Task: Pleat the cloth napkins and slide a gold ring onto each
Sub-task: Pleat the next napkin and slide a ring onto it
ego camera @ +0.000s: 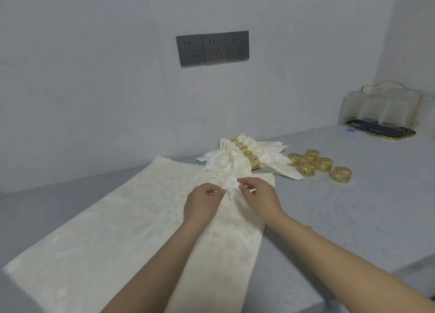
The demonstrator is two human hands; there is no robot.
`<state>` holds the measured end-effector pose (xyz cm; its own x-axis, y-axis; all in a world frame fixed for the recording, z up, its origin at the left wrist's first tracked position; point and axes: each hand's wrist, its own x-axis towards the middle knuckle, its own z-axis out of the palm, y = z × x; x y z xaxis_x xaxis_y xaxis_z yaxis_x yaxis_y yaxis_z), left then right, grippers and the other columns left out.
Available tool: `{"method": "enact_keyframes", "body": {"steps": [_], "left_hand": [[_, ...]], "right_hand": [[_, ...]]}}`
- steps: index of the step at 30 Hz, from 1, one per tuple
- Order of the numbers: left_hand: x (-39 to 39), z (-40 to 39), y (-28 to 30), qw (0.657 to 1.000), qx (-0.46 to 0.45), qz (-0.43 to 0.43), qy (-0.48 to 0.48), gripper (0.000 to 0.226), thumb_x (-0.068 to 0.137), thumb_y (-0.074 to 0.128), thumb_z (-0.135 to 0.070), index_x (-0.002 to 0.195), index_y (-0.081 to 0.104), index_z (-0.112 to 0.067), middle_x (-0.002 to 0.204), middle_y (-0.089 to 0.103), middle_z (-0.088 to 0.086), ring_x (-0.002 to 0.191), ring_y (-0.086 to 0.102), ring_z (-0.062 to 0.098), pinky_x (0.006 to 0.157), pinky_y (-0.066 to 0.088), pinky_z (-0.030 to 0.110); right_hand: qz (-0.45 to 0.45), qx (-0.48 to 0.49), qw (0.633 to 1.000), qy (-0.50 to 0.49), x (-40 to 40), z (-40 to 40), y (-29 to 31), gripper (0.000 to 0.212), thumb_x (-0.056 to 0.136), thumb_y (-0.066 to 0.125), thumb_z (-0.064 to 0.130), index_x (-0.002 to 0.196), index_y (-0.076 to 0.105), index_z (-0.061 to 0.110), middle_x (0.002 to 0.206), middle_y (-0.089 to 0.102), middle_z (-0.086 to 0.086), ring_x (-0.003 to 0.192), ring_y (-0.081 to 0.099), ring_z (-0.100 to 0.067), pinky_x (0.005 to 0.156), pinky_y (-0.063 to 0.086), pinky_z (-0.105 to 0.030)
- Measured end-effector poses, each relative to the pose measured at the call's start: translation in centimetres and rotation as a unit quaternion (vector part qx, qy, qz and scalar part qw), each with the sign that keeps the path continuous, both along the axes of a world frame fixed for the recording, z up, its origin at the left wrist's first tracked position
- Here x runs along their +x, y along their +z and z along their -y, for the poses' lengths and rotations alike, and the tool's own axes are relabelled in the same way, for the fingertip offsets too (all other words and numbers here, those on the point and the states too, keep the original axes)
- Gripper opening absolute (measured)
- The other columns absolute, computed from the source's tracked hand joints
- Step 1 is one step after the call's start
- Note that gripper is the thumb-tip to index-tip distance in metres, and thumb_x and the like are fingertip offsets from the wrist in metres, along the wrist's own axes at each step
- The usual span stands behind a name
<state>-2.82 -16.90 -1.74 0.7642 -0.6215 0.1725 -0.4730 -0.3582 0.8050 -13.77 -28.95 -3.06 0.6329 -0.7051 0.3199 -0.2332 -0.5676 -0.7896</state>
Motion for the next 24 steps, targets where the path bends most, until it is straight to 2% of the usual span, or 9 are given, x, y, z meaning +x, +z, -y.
{"method": "enact_keyframes", "body": {"steps": [4, 7, 12, 13, 15, 17, 19, 21, 24], "left_hand": [[-1.3, -5.1, -0.5, 1.0, 0.018, -0.009, -0.003, 0.012, 0.084, 0.067, -0.037, 0.09, 0.071, -0.028, 0.093, 0.069, -0.013, 0.086, 0.06, -0.001, 0.068, 0.04, 0.011], [-2.4, -8.9, -0.7, 0.999, 0.032, -0.014, 0.012, 0.009, 0.083, 0.068, -0.037, 0.089, 0.07, -0.03, 0.09, 0.068, -0.013, 0.08, 0.059, -0.003, 0.065, 0.039, 0.012], [-3.5, -14.3, -1.5, 0.996, 0.086, -0.007, 0.022, 0.013, 0.08, 0.071, -0.037, 0.091, 0.07, -0.03, 0.087, 0.063, -0.018, 0.075, 0.054, -0.006, 0.066, 0.039, 0.012], [-3.6, -15.2, -1.7, 0.994, 0.111, 0.004, 0.014, 0.015, 0.079, 0.072, -0.038, 0.092, 0.069, -0.031, 0.088, 0.061, -0.022, 0.078, 0.053, -0.007, 0.067, 0.038, 0.011], [-3.6, -16.8, -2.2, 0.988, 0.156, 0.014, -0.011, 0.022, 0.075, 0.075, -0.041, 0.094, 0.065, -0.035, 0.094, 0.054, -0.025, 0.087, 0.051, -0.007, 0.071, 0.037, 0.01], [-3.4, -18.5, -2.3, 0.982, 0.187, 0.006, -0.034, 0.032, 0.069, 0.078, -0.045, 0.096, 0.06, -0.043, 0.104, 0.05, -0.02, 0.099, 0.05, 0.0, 0.082, 0.04, 0.015], [-3.0, -19.5, -2.1, 0.972, 0.225, 0.006, -0.066, 0.041, 0.065, 0.08, -0.049, 0.096, 0.054, -0.05, 0.11, 0.046, -0.017, 0.104, 0.048, 0.005, 0.089, 0.041, 0.021], [-2.8, -20.3, -2.0, 0.969, 0.235, 0.017, -0.075, 0.041, 0.067, 0.08, -0.043, 0.097, 0.053, -0.05, 0.108, 0.043, -0.016, 0.099, 0.046, 0.003, 0.083, 0.038, 0.017], [-3.0, -20.8, -2.3, 0.981, 0.183, 0.017, -0.055, 0.03, 0.071, 0.081, -0.032, 0.091, 0.06, -0.041, 0.1, 0.046, -0.015, 0.087, 0.046, -0.002, 0.069, 0.034, 0.01]], "right_hand": [[0.007, 0.02, 0.999, 0.043, -1.5, -5.1, -0.6, 0.024, 0.094, 0.056, 0.024, 0.115, 0.065, 0.024, 0.114, 0.062, 0.011, 0.094, 0.056, -0.004, 0.087, 0.045, -0.02], [-0.005, 0.026, 0.997, 0.075, -2.3, -8.1, -1.4, 0.023, 0.094, 0.055, 0.026, 0.116, 0.065, 0.026, 0.109, 0.06, 0.016, 0.09, 0.054, 0.001, 0.082, 0.042, -0.013], [-0.042, 0.015, 0.992, 0.12, -3.1, -11.1, -2.5, 0.025, 0.092, 0.058, 0.03, 0.115, 0.067, 0.024, 0.109, 0.063, 0.016, 0.096, 0.057, 0.001, 0.083, 0.041, -0.009], [-0.056, 0.008, 0.989, 0.136, -3.3, -11.4, -2.8, 0.025, 0.091, 0.06, 0.031, 0.113, 0.068, 0.023, 0.11, 0.065, 0.015, 0.097, 0.058, 0.001, 0.084, 0.043, -0.009], [-0.083, -0.031, 0.982, 0.167, -3.7, -11.6, -3.3, 0.028, 0.086, 0.064, 0.038, 0.11, 0.07, 0.024, 0.111, 0.067, 0.012, 0.105, 0.059, -0.003, 0.093, 0.046, -0.019], [-0.139, -0.077, 0.965, 0.208, -4.2, -12.0, -3.5, 0.041, 0.079, 0.065, 0.055, 0.114, 0.066, 0.034, 0.122, 0.057, 0.014, 0.121, 0.045, -0.008, 0.105, 0.037, -0.029], [-0.211, -0.081, 0.941, 0.25, -5.0, -12.1, -3.1, 0.053, 0.071, 0.069, 0.061, 0.12, 0.057, 0.045, 0.132, 0.036, 0.017, 0.13, 0.02, -0.007, 0.112, 0.02, -0.029], [-0.24, -0.066, 0.928, 0.277, -5.5, -12.5, -2.6, 0.05, 0.067, 0.075, 0.058, 0.112, 0.056, 0.054, 0.137, 0.026, 0.018, 0.133, 0.01, -0.007, 0.114, 0.011, -0.03], [-0.207, -0.049, 0.939, 0.27, -5.5, -12.9, -2.2, 0.028, 0.068, 0.078, 0.05, 0.086, 0.058, 0.058, 0.146, 0.032, 0.013, 0.137, 0.016, -0.01, 0.115, 0.011, -0.03]]}}
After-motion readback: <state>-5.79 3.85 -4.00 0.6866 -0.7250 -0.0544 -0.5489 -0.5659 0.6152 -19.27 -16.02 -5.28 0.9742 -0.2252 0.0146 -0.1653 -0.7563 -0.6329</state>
